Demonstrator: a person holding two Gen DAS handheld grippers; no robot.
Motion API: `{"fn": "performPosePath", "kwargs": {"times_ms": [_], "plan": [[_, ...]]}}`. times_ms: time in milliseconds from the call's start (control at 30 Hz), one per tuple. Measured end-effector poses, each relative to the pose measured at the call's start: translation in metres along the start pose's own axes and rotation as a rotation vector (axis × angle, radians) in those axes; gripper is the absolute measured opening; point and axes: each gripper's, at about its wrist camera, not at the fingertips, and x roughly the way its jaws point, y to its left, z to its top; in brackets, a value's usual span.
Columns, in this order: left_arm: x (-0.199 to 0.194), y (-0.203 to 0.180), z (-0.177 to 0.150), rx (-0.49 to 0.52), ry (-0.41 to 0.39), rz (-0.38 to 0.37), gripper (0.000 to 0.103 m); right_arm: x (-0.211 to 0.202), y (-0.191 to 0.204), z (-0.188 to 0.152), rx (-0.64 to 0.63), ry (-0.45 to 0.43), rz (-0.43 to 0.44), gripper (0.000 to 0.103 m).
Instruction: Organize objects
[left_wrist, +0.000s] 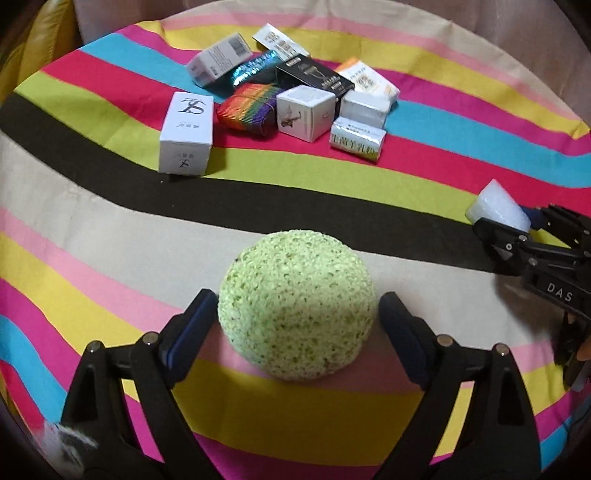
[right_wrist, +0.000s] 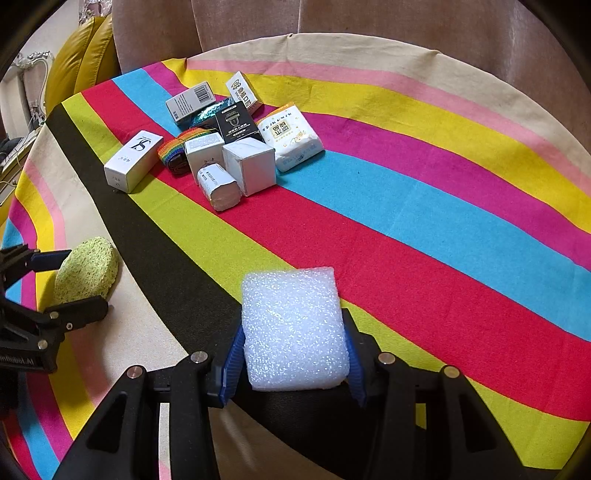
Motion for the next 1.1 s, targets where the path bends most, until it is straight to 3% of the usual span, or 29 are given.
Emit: {"fn": "performPosePath", "kwargs": {"times_ms": [100, 1100], "plan": [[-0.0055, -0.0033, -0.0048, 0.007, -0.041, 0.009, 0.083, 0.0001, 0.0002, -0.0004, 0.000, -0.001, 0.000, 0.048], [-0.0047, 0.0015, 0.0001, -0.009, -0.045, 0.019, 0.083, -0.0001, 0.0012, -0.0007, 0.003, -0.001, -0.002, 0.048]]}}
